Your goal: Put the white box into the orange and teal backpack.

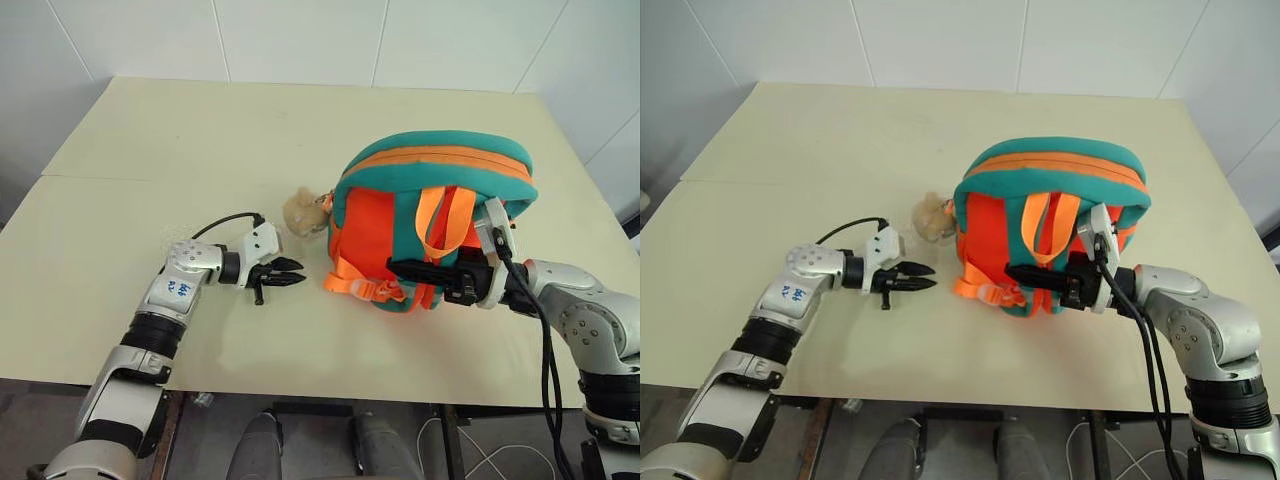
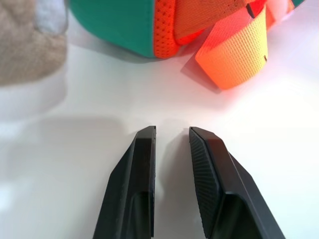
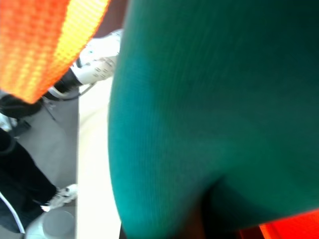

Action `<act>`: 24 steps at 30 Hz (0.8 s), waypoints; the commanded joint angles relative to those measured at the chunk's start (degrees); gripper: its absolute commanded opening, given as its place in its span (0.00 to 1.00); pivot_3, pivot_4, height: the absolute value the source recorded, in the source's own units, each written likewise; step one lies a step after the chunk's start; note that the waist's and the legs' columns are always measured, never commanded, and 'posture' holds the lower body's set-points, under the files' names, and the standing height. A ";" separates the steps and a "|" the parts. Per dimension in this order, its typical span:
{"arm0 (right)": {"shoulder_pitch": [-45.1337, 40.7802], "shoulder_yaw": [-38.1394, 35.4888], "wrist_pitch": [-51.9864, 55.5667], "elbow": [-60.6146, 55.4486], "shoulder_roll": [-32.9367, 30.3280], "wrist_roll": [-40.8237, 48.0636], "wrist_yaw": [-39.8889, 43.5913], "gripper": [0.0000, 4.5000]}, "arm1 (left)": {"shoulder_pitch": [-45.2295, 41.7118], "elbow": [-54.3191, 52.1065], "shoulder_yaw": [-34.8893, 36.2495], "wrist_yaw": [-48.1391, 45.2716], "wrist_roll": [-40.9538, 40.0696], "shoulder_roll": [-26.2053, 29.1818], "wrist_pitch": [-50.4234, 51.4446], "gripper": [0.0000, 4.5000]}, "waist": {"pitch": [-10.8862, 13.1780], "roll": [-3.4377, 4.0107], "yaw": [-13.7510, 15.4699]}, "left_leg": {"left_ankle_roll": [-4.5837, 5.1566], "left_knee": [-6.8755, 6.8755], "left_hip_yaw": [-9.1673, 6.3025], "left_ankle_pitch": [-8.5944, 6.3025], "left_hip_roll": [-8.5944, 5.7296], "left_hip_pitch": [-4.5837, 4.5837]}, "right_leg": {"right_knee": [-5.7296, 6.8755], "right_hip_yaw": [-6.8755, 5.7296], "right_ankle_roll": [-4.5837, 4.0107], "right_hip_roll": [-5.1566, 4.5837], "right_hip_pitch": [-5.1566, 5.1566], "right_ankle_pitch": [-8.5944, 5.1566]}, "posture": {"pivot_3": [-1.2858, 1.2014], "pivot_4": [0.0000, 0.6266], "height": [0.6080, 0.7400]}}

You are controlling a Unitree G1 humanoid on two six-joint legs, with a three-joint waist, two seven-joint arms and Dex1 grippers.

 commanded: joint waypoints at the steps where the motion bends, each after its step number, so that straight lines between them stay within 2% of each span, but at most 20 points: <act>1: 0.64 -1.11 -0.55 -0.16 -1.15 -0.04 0.68 0.00 | 1.13 -5.90 2.82 -0.58 -2.67 1.88 0.81 0.24 | 0.00 0.00 -0.02 | 0.00 -0.01 0.00 0.00 0.00 0.00 | -0.02 0.00 0.00 0.00 0.01 0.00 | 0.52 0.24 1.00; 3: 1.04 -2.26 -0.51 -0.32 -1.70 0.03 0.14 0.00 | 2.25 -8.64 4.37 0.05 -3.90 2.70 2.29 0.33 | 0.00 0.00 -0.03 | 0.00 -0.05 0.00 0.00 0.01 0.01 | -0.03 -0.01 0.00 0.00 0.01 0.00 | 0.52 0.24 1.00; 7: 1.77 -4.52 0.79 -2.46 -4.24 1.34 0.08 0.27 | 5.32 -15.64 6.88 -1.09 -7.33 5.72 7.36 0.57 | 0.00 0.00 0.01 | 0.01 -0.07 0.00 -0.01 0.01 0.01 | -0.05 -0.01 0.00 -0.02 0.01 0.00 | 0.52 0.24 1.00; 13: 8.54 -8.35 -4.71 -6.00 -11.17 -3.14 3.34 0.72 | 11.12 -26.05 10.87 -0.63 -12.31 10.46 14.27 0.98 | 0.00 0.01 0.05 | 0.02 -0.37 0.00 -0.02 0.01 0.01 | -0.29 -0.02 -0.02 -0.04 0.00 -0.02 | 0.52 0.24 1.00; 16: 10.93 -11.66 -6.81 -4.29 -13.68 -4.50 4.67 0.94 | 12.24 -28.14 11.79 0.00 -13.44 11.38 16.01 1.00 | 0.00 0.01 0.09 | 0.02 -0.41 0.01 -0.02 0.00 0.03 | -0.38 -0.02 -0.03 -0.07 0.04 -0.02 | 0.52 0.24 1.00; 17: 11.88 -12.99 -7.66 -3.83 -14.45 -5.02 5.22 0.99 | 12.31 -28.52 12.24 0.17 -13.91 11.58 16.54 1.00 | 0.01 0.00 0.16 | 0.02 -0.41 0.02 -0.02 -0.01 0.02 | -0.39 -0.02 -0.02 -0.07 0.05 -0.02 | 0.52 0.24 1.00; 21: 17.98 -17.73 -10.45 -3.43 -17.54 -7.18 8.39 0.99 | 11.42 -28.22 13.84 0.46 -15.66 11.75 16.83 1.00 | 0.01 0.00 0.13 | 0.03 -0.41 0.01 -0.02 -0.01 0.03 | -0.43 -0.04 -0.02 -0.07 0.09 -0.02 | 0.52 0.24 1.00; 24: 21.60 -20.65 -13.21 -2.83 -17.51 -9.15 8.65 0.99 | 10.85 -26.69 14.14 0.29 -15.33 11.47 13.66 1.00 | 0.01 0.00 0.12 | 0.04 -0.47 0.01 -0.03 -0.01 0.04 | -0.46 -0.04 -0.03 -0.06 0.09 -0.02 | 0.52 0.24 1.00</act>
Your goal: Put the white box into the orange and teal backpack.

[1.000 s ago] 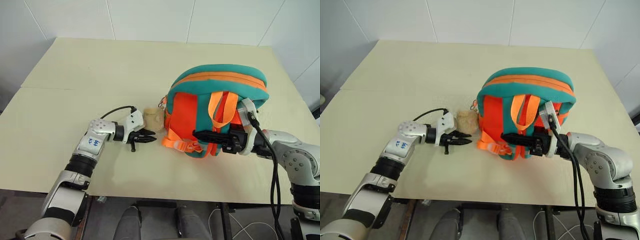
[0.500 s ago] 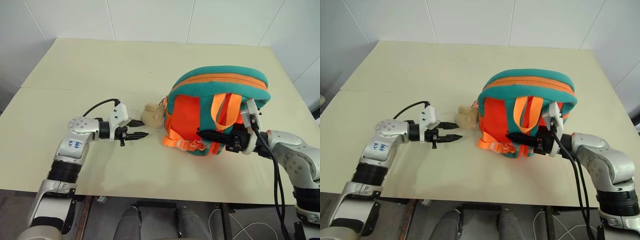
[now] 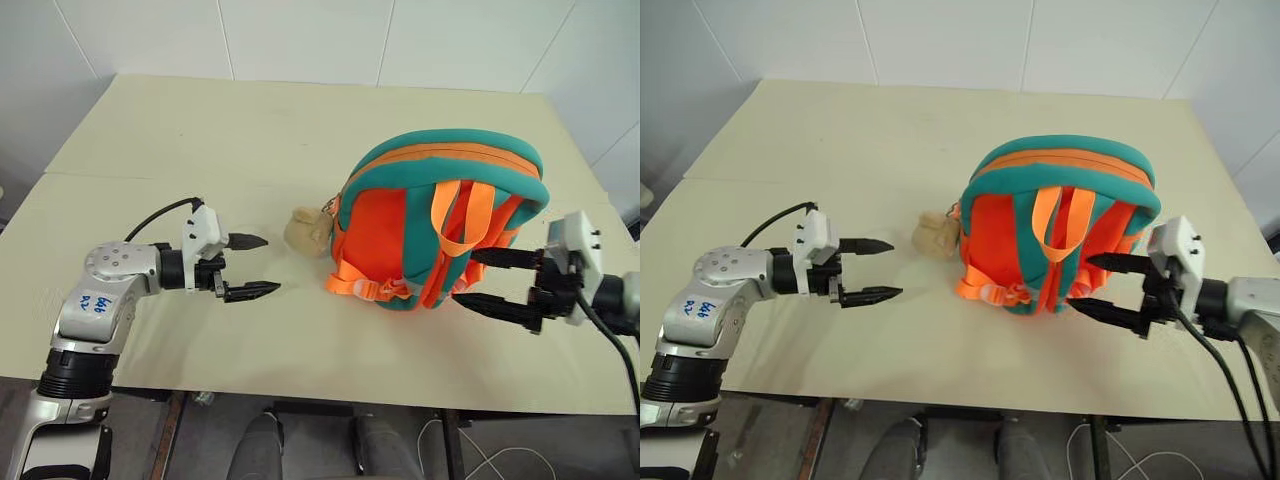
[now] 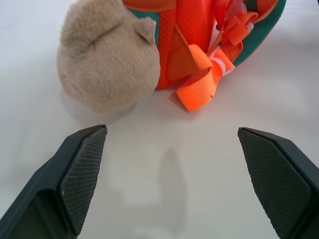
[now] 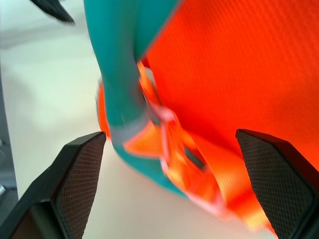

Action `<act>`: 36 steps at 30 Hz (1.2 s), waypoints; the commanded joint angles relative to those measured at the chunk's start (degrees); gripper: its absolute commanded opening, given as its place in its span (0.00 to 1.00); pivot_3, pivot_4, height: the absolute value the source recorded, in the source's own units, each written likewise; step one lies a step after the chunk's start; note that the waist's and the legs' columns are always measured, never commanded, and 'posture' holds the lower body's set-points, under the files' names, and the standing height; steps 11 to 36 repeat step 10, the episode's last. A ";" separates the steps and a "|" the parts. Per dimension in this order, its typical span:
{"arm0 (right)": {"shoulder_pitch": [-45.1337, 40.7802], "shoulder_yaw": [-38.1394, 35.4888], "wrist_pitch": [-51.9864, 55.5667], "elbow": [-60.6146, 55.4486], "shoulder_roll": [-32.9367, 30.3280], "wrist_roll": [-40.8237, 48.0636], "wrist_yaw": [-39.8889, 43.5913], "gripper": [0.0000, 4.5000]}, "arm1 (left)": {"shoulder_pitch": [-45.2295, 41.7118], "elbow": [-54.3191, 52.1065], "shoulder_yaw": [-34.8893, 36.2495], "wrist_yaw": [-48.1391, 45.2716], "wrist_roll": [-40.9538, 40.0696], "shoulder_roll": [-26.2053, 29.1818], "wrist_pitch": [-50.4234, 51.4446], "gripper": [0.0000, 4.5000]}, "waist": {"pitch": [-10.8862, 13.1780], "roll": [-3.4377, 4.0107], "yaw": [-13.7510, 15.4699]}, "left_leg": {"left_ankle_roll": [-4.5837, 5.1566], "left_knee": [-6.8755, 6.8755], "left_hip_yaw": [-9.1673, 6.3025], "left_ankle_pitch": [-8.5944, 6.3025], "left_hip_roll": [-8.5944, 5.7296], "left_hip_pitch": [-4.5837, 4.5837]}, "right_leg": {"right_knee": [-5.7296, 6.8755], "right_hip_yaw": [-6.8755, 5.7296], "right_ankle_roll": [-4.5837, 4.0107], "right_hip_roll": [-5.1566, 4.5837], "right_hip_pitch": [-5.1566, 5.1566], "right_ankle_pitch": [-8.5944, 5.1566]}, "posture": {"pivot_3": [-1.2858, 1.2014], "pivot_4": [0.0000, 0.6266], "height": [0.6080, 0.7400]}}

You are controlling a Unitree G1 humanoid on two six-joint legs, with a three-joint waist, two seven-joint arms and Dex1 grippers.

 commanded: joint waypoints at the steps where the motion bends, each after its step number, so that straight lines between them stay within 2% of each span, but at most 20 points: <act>1: 2.19 -4.37 -4.09 -0.12 -0.21 -2.19 0.37 0.99 | -1.03 -0.26 1.49 -1.10 -1.24 0.71 -2.72 1.00 | 0.00 0.00 -0.09 | 0.00 0.01 0.01 0.00 -0.01 0.00 | 0.00 0.01 0.00 -0.01 0.00 0.00 | 0.52 0.24 1.00; 5: 2.65 -4.99 -8.67 0.57 1.29 -5.10 -1.41 0.99 | -1.94 1.97 1.69 -0.57 -0.76 -0.46 -6.67 1.00 | 0.00 0.00 -0.32 | 0.00 0.01 0.05 0.00 0.00 0.07 | 0.02 0.04 0.00 0.00 0.02 0.00 | 0.52 0.24 1.00; 10: 0.67 -3.88 -10.58 2.39 1.29 -5.91 -1.56 0.99 | -2.43 3.47 1.41 -1.57 -0.79 0.78 -7.18 1.00 | 0.00 0.00 -0.15 | 0.00 0.03 0.04 0.00 -0.02 0.06 | 0.00 0.03 0.01 -0.01 0.05 0.01 | 0.52 0.24 1.00; 36: 0.67 -3.88 -10.58 2.39 1.29 -5.91 -1.56 0.99 | -2.43 3.47 1.41 -1.57 -0.79 0.78 -7.18 1.00 | 0.00 0.00 -0.15 | 0.00 0.03 0.04 0.00 -0.02 0.06 | 0.00 0.03 0.01 -0.01 0.05 0.01 | 0.52 0.24 1.00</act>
